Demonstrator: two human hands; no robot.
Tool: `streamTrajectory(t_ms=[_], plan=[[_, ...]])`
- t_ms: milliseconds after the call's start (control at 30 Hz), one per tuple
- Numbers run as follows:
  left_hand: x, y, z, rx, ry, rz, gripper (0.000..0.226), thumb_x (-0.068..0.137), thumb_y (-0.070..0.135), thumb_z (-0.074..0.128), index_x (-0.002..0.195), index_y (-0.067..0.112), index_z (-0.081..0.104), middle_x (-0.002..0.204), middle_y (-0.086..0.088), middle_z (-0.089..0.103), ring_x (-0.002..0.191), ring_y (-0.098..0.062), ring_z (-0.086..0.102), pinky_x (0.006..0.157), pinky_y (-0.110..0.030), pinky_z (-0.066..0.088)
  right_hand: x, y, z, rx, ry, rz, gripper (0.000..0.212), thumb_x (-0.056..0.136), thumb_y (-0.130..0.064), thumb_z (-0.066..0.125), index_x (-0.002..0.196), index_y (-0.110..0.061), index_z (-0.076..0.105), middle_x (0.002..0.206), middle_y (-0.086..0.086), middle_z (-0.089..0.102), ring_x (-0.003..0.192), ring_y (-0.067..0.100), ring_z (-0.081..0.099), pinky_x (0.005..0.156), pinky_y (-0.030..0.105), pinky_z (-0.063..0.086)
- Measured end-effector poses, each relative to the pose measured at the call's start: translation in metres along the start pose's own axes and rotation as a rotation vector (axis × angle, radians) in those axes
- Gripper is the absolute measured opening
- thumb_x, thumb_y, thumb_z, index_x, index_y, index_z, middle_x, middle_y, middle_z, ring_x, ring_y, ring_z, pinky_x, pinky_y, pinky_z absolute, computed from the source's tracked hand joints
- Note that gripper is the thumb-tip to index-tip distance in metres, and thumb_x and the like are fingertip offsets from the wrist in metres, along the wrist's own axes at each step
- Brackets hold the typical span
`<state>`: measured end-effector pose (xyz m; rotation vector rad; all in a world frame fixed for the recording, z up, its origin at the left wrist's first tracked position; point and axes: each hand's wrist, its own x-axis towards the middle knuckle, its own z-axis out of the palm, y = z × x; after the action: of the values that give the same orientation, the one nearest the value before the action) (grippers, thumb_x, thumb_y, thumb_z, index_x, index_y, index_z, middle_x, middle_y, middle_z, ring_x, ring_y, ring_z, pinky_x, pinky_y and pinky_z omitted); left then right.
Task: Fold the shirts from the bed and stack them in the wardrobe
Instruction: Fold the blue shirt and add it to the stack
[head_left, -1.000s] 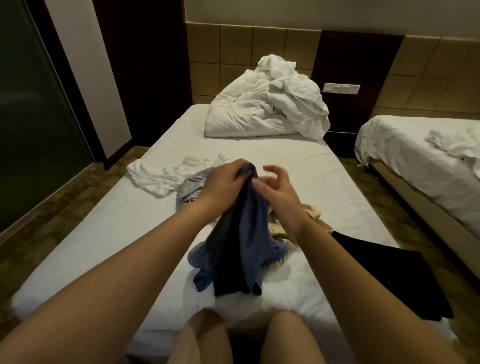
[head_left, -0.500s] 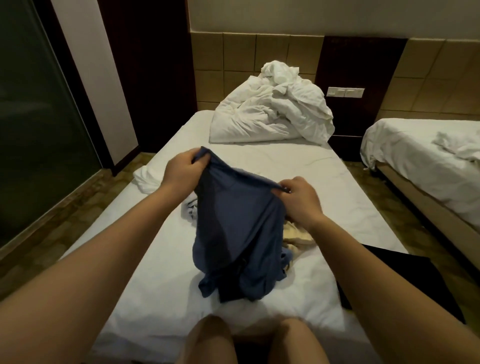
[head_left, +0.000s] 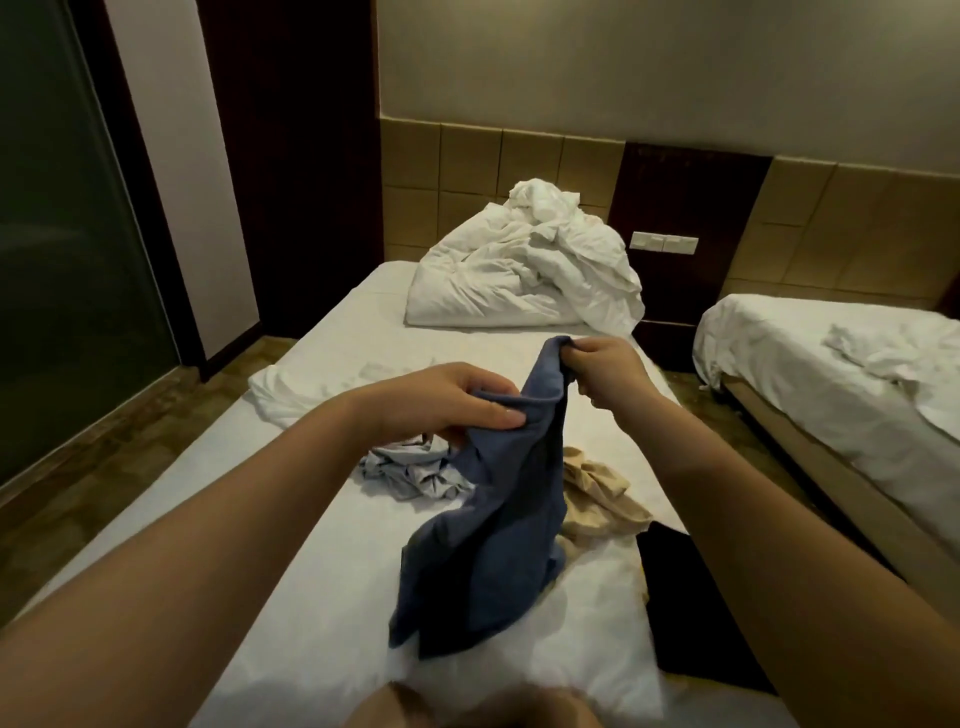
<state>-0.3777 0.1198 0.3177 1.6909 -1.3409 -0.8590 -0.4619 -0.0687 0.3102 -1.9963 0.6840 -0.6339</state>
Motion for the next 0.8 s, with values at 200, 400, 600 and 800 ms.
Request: streamTrajectory(t_ms=[200, 400, 600, 800], plan=[[0.008, 0.005, -0.011, 0.001, 0.268, -0.011, 0.036, 0.092, 0.054, 0.036, 0.102, 0.028, 0.060, 0.093, 0.001, 0.067, 0.085, -0.012, 0.066, 0.083, -0.029, 0.053, 0.002, -0.032, -0.017, 0.051, -0.177, -0.047, 0.017, 0.090, -0.001, 0.051, 0.088, -0.009, 0.066, 0.070, 0.008, 0.055, 0.061, 0.015, 0.052, 0.051, 0.019, 0.051], [0.023, 0.003, -0.017, 0.000, 0.481, 0.031, 0.023, 0.098, 0.034, 0.042, 0.118, 0.027, 0.051, 0.108, 0.002, 0.060, 0.096, -0.009, 0.059, 0.081, -0.028, 0.049, -0.009, -0.040, -0.026, 0.197, -0.376, -0.160, 0.018, 0.090, 0.000, 0.053, 0.082, -0.009, 0.067, 0.078, 0.005, 0.065, 0.072, 0.013, 0.063, 0.072, 0.021, 0.055], [0.044, 0.017, -0.001, -0.105, 0.314, 0.083, 0.021, 0.097, 0.033, 0.046, 0.116, 0.037, 0.054, 0.117, 0.014, 0.059, 0.112, -0.005, 0.053, 0.093, -0.032, 0.045, -0.021, -0.044, -0.030, 0.143, -0.315, -0.285, 0.033, 0.090, -0.026, 0.058, 0.063, -0.009, 0.067, 0.064, 0.003, 0.062, 0.059, 0.007, 0.054, 0.060, 0.016, 0.045], [0.068, 0.021, 0.016, -0.499, 0.179, 0.088, 0.030, 0.096, 0.020, 0.034, 0.107, 0.022, 0.062, 0.101, -0.002, 0.060, 0.091, -0.014, 0.055, 0.079, -0.031, 0.042, -0.022, -0.031, -0.033, -0.029, -0.205, -0.425, 0.045, 0.075, -0.008, 0.074, 0.049, -0.020, 0.040, 0.043, -0.015, 0.039, 0.049, 0.000, 0.036, 0.054, 0.016, 0.030]])
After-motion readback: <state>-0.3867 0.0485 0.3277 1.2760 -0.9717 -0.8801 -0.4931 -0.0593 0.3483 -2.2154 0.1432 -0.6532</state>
